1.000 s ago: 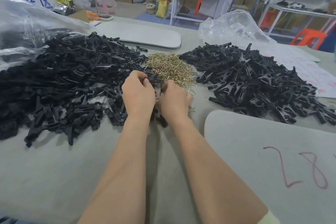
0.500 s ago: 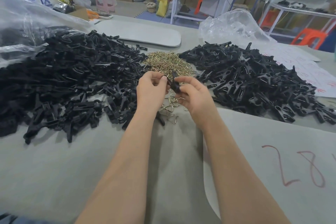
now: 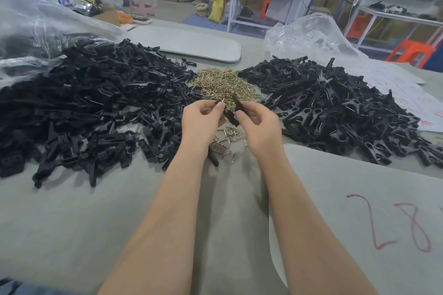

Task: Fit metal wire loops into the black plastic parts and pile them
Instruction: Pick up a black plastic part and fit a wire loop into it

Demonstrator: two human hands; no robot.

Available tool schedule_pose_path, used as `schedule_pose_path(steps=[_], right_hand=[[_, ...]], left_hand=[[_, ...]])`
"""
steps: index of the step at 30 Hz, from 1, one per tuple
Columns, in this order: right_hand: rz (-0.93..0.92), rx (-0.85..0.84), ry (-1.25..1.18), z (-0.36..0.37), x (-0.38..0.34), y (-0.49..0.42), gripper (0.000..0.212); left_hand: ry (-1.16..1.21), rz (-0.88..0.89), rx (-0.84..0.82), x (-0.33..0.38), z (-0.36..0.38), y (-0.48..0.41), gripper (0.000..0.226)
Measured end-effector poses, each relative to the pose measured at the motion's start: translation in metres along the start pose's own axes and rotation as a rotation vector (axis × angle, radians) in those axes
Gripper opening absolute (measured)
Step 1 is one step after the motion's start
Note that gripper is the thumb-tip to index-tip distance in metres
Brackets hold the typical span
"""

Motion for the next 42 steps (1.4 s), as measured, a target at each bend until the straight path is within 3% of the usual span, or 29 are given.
schedule_pose_path(steps=[7, 11, 16, 25, 33, 37, 42], right_hand=[[0.037, 0.023, 0.015, 0.005, 0.001, 0.001, 0.016], [0.105, 0.031, -0.036, 0.003, 0.006, -0.001, 0.014], [0.145, -0.009, -0.164, 0.003, 0.006, -0.004, 0.016], [0.043, -0.02, -0.057, -0.004, -0.001, -0.001, 0.027], [0.042, 0.003, -0.063, -0.006, 0.002, -0.003, 0.016], [0.017, -0.021, -0.087, -0.008, 0.001, -0.002, 0.032], [0.018, -0.039, -0.108, -0.011, 0.001, -0.001, 0.036]], left_hand=[[0.156, -0.072, -0.085, 0.0, 0.005, 0.003, 0.008], [-0.036, -0.061, -0.225, -0.004, 0.009, 0.004, 0.019], [-0.138, -0.055, -0.216, -0.001, 0.007, 0.006, 0.013], [-0.192, -0.052, -0.222, 0.002, 0.01, 0.011, 0.007], [-0.17, -0.05, -0.205, 0.005, 0.01, 0.012, 0.008], [-0.169, -0.047, -0.212, 0.005, 0.01, 0.011, 0.006], [-0.167, -0.045, -0.211, 0.004, 0.009, 0.011, 0.005]])
Point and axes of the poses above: each hand's wrist, its own y-axis away from the middle knuckle, its own z-axis out of the palm, x = y × z, the point moved 3 cm from there along -y, towards the middle knuckle, and after that the axes turned 13 degrees about y, right-handed, at the moved point
